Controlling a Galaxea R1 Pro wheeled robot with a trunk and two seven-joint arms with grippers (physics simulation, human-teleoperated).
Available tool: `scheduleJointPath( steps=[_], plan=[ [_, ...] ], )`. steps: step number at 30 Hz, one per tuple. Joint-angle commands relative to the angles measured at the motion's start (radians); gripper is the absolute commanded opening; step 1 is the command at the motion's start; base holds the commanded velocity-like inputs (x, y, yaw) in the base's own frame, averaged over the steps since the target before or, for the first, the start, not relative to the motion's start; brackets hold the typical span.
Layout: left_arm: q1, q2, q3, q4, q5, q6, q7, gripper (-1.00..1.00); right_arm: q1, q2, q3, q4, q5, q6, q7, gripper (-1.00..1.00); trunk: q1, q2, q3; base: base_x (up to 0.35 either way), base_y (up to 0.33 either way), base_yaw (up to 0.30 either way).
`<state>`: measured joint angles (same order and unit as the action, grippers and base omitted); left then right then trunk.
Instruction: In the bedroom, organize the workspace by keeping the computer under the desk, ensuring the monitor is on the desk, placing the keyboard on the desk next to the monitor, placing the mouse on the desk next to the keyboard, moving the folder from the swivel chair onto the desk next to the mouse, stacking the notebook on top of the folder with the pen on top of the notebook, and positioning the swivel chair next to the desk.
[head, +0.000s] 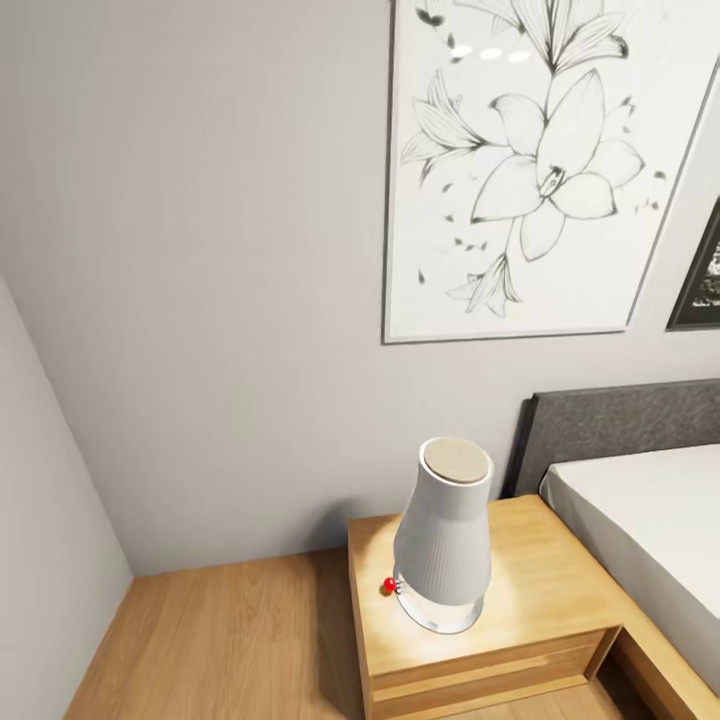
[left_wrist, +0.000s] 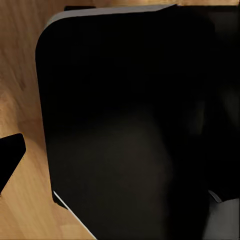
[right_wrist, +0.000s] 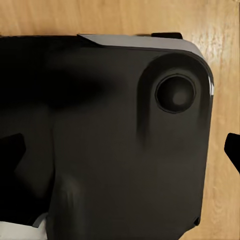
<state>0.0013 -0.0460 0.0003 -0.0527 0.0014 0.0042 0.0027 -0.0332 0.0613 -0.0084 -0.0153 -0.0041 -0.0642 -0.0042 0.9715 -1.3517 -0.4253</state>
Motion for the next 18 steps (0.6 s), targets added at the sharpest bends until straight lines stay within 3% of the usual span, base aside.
scheduleJointPath(
  steps=[1,7,8,10,18],
  plan=[
    [0.000,0.000,0.000,-0.007,0.001,0.000,0.000,1.00,-0.001,0.001,0.000,0.000,-0.001,-0.009,0.000,1.00,-0.004,0.007,0.002,0.000,0.000,0.000],
    [0.000,0.000,0.001,-0.039,0.004,0.000,0.000,1.00,-0.001,0.006,-0.001,-0.024,-0.001,-0.043,0.000,1.00,-0.027,0.049,0.021,0.000,0.000,0.000],
    [0.000,0.000,0.001,-0.083,0.004,0.000,0.000,1.00,-0.001,0.006,-0.001,-0.041,-0.002,-0.169,0.000,1.00,-0.031,0.056,0.024,0.000,0.000,0.000],
    [0.000,0.000,0.001,-0.099,0.005,0.000,0.000,1.00,-0.001,0.006,-0.001,-0.049,-0.002,-0.209,0.000,1.00,-0.038,0.070,0.031,0.000,0.000,0.000],
    [0.000,0.000,0.001,-0.135,0.006,0.000,0.000,1.00,-0.001,0.006,-0.001,-0.058,-0.001,-0.250,0.000,1.00,-0.069,0.126,0.056,0.000,0.000,0.000]
  ],
)
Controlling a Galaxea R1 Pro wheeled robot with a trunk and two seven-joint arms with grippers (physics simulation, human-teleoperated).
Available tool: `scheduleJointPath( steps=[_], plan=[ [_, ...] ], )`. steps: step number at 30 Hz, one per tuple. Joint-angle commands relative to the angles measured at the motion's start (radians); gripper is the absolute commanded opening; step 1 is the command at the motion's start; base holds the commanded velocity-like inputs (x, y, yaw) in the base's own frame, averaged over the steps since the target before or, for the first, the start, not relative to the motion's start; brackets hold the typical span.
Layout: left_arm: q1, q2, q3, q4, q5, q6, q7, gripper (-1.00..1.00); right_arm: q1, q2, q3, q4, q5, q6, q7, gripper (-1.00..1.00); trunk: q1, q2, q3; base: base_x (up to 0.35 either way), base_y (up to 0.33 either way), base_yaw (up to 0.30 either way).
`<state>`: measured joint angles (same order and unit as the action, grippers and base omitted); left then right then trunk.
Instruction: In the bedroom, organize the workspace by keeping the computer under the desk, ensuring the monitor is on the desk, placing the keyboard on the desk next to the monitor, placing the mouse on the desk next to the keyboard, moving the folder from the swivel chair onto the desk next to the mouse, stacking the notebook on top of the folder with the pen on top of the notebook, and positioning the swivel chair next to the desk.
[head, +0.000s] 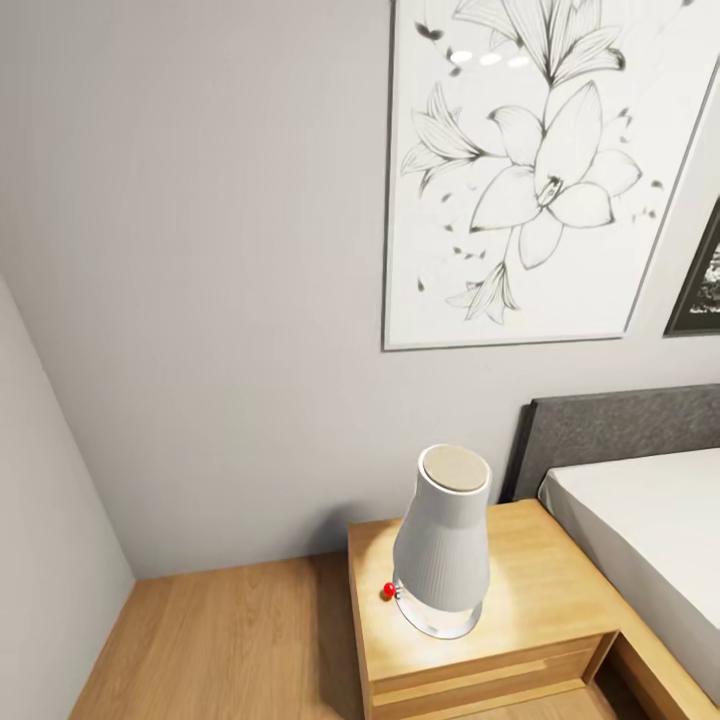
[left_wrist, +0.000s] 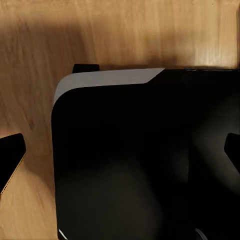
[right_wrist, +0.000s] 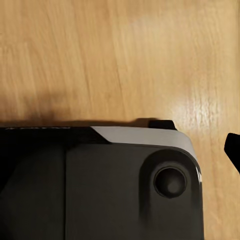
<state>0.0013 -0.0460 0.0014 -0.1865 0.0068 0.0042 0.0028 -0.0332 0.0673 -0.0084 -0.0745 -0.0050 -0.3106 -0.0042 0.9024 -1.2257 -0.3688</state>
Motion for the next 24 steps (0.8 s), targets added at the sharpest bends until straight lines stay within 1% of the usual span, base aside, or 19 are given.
scheduleJointPath(
  steps=[1,7,8,9,11,12,16,18,19,20,21,22,23,24],
  plan=[
    [0.000,0.000,0.000,-0.010,0.001,0.000,0.000,1.00,-0.001,0.000,-0.001,0.000,0.000,-0.005,-0.001,1.00,-0.004,0.007,0.002,0.000,0.000,0.000],
    [0.000,0.001,0.000,-0.065,0.001,0.000,0.000,1.00,-0.001,-0.001,-0.001,-0.008,0.000,-0.008,-0.001,1.00,-0.027,0.049,0.021,0.000,0.000,0.000],
    [0.000,0.001,0.000,-0.092,0.001,0.000,0.000,1.00,-0.001,0.000,-0.001,-0.017,0.000,-0.009,-0.001,1.00,-0.031,0.056,0.024,0.000,0.000,0.000],
    [0.000,0.002,0.000,-0.138,0.000,0.000,0.000,1.00,-0.001,0.000,-0.001,-0.044,0.000,-0.014,-0.001,1.00,-0.035,0.063,0.027,0.000,0.000,0.000],
    [0.000,0.000,0.000,-0.158,0.001,0.000,-0.001,1.00,-0.001,0.000,-0.001,-0.059,0.000,-0.015,0.000,1.00,-0.042,0.077,0.034,0.000,0.000,0.000],
    [0.000,-0.002,0.000,-0.182,0.001,0.000,-0.001,1.00,-0.001,-0.001,-0.001,-0.116,0.000,-0.016,0.000,1.00,-0.046,0.084,0.037,0.000,0.000,0.000],
    [0.000,-0.003,0.000,-0.191,0.001,-0.005,-0.001,1.00,-0.001,-0.006,-0.002,-0.200,0.002,-0.016,0.000,1.00,-0.061,0.112,0.049,0.000,0.000,0.000],
    [0.000,-0.001,0.000,-0.193,0.000,-0.024,-0.001,1.00,-0.001,-0.009,-0.003,-0.242,0.003,-0.017,-0.001,1.00,-0.069,0.126,0.056,0.000,0.000,0.000],
    [0.000,0.000,0.000,-0.194,0.000,-0.047,-0.001,1.00,-0.001,-0.015,-0.003,-0.264,0.004,-0.017,-0.001,1.00,-0.073,0.133,0.059,0.000,0.000,0.000],
    [0.000,0.000,0.000,-0.195,0.000,-0.074,-0.001,1.00,-0.001,-0.022,-0.004,-0.279,0.004,-0.017,-0.001,1.00,-0.077,0.140,0.062,0.000,0.000,0.000],
    [0.000,0.000,0.000,-0.195,0.001,-0.126,-0.001,1.00,-0.002,-0.035,-0.004,-0.296,0.004,-0.024,-0.002,1.00,-0.081,0.147,0.065,0.000,0.000,0.000],
    [0.000,-0.003,0.000,-0.195,0.000,-0.158,-0.001,1.00,-0.003,-0.042,-0.004,-0.299,0.006,-0.086,-0.002,1.00,-0.084,0.154,0.068,0.000,0.000,0.000],
    [0.000,-0.003,0.000,-0.195,0.000,-0.161,-0.002,1.00,-0.003,-0.043,-0.002,-0.298,0.007,-0.101,-0.002,1.00,-0.088,0.161,0.071,0.000,0.000,0.000],
    [0.000,-0.004,0.000,-0.196,-0.001,-0.165,-0.003,1.00,-0.003,-0.043,-0.001,-0.294,0.008,-0.134,-0.002,1.00,-0.092,0.168,0.074,0.000,0.000,0.000]
  ],
)
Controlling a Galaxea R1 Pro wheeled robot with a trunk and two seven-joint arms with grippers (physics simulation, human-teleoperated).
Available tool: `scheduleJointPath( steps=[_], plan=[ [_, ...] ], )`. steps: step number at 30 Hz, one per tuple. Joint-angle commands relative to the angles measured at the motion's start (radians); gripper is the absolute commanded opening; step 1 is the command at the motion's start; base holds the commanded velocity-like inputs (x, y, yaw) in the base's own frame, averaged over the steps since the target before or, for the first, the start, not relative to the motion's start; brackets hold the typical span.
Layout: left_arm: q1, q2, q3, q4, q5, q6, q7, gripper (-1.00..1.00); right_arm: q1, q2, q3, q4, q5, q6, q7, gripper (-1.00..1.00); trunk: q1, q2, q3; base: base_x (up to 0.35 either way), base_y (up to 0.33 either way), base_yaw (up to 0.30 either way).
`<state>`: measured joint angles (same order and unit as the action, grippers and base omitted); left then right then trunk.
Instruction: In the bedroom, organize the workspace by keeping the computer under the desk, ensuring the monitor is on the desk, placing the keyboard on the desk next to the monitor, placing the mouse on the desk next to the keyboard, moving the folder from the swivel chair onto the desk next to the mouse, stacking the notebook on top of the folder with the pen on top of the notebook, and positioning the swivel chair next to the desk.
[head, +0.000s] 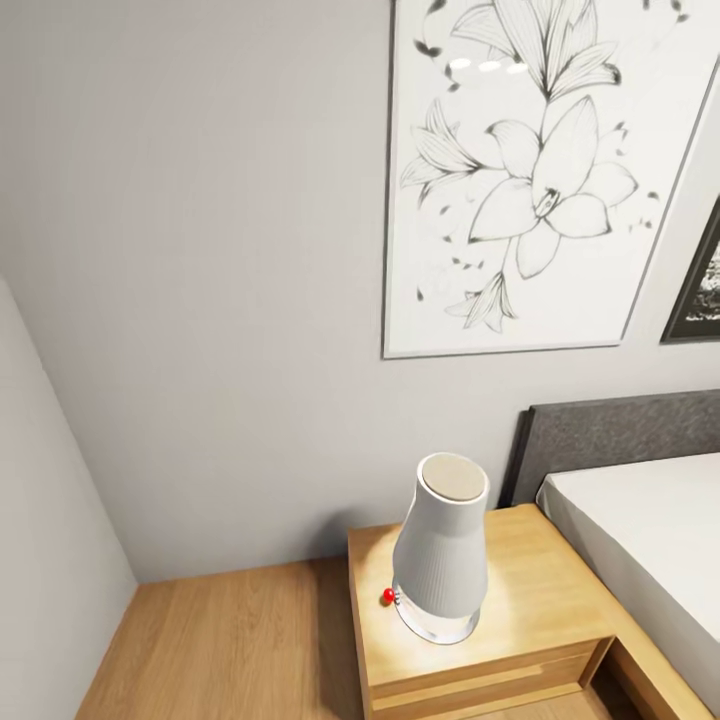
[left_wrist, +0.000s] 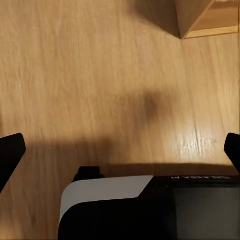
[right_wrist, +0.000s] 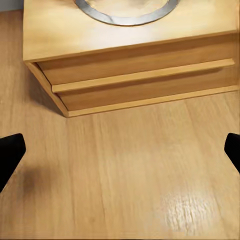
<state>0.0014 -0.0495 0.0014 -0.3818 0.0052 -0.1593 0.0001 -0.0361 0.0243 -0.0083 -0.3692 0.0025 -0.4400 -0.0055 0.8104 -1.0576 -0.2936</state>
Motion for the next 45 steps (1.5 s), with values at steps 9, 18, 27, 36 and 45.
scheduleJointPath(
  steps=[9,18,27,36,45],
  plan=[
    [0.000,0.005,0.000,-0.028,0.000,-0.015,-0.003,1.00,-0.001,-0.001,0.003,0.057,0.002,-0.122,-0.001,1.00,-0.019,0.035,0.015,0.000,0.000,0.000],
    [0.000,0.017,0.000,-0.008,-0.002,-0.186,-0.006,1.00,-0.001,0.003,0.003,0.064,0.003,-0.129,-0.001,1.00,-0.019,0.035,0.015,0.000,0.000,-0.200],
    [0.000,0.017,0.000,-0.002,-0.002,-0.198,0.001,1.00,-0.001,0.006,0.007,0.084,0.109,-0.129,-0.001,1.00,-0.019,0.035,0.015,0.000,0.000,-0.290],
    [0.000,0.026,0.003,-0.002,0.000,-0.199,0.004,1.00,-0.001,0.005,0.006,0.090,0.156,-0.129,-0.001,1.00,-0.019,0.035,0.015,0.000,0.000,-0.292],
    [0.000,0.032,0.003,-0.002,0.001,-0.197,0.004,1.00,-0.002,0.005,0.007,0.099,0.159,-0.129,-0.001,1.00,-0.019,0.035,0.015,0.000,0.000,-0.278]
  ],
)
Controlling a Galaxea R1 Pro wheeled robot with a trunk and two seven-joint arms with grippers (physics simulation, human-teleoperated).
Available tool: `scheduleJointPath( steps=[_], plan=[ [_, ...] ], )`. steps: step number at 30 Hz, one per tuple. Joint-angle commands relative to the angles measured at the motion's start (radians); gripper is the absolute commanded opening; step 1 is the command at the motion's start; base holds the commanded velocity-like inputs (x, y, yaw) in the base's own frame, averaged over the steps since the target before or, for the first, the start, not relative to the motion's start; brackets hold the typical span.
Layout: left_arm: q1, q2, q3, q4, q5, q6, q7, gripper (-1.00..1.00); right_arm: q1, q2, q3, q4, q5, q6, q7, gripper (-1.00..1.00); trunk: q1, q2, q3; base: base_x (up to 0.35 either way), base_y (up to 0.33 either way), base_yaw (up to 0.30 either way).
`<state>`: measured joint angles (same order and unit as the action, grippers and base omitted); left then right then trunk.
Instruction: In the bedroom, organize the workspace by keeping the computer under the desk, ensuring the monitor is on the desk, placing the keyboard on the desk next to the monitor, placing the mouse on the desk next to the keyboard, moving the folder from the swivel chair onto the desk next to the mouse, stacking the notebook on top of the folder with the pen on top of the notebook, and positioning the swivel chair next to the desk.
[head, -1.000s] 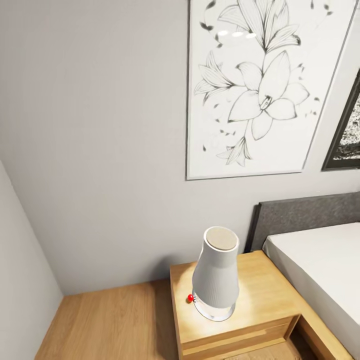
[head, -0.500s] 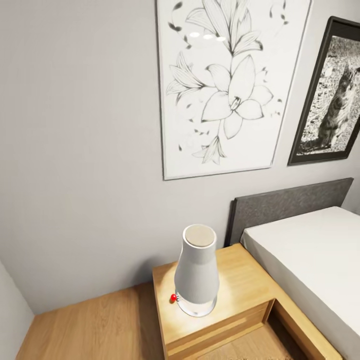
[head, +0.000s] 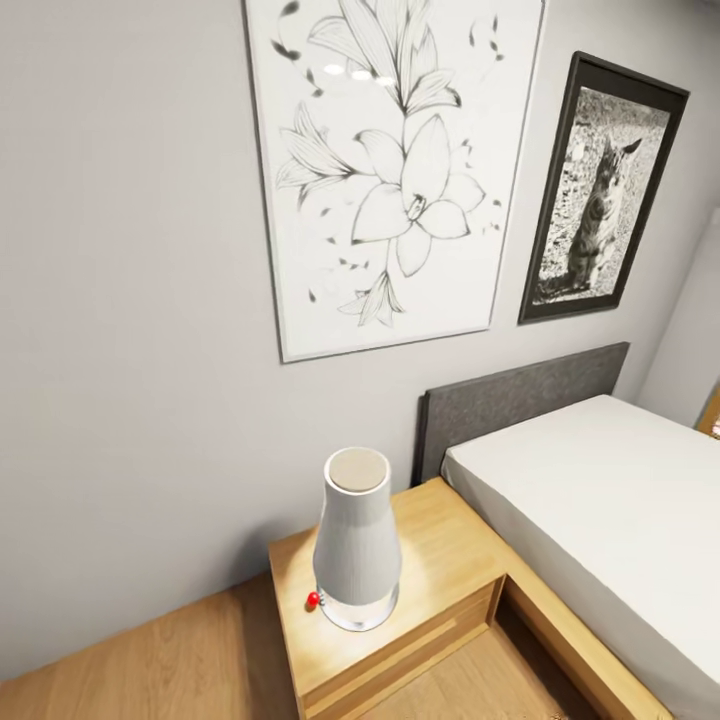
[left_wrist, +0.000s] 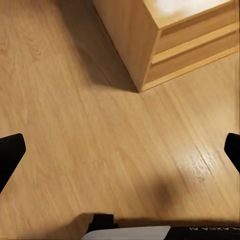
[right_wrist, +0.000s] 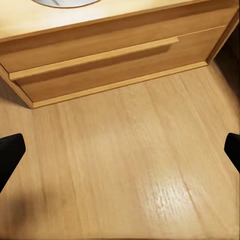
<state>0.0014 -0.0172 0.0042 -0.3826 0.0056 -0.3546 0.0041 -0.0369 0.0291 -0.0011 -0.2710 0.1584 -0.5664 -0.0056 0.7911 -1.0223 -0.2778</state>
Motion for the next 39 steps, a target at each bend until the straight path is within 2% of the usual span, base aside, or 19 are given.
scheduleJointPath(
  steps=[1,39],
  plan=[
    [0.000,0.000,0.000,-0.001,0.001,-0.002,0.000,1.00,-0.001,0.000,0.000,0.001,0.004,-0.003,-0.001,1.00,0.000,-0.001,-0.001,0.000,0.000,-0.276],
    [0.000,-0.001,0.001,-0.001,0.001,-0.001,0.002,1.00,0.000,0.007,0.000,0.003,0.004,-0.003,-0.002,1.00,0.000,-0.001,-0.001,0.000,0.000,-0.290]
  ],
)
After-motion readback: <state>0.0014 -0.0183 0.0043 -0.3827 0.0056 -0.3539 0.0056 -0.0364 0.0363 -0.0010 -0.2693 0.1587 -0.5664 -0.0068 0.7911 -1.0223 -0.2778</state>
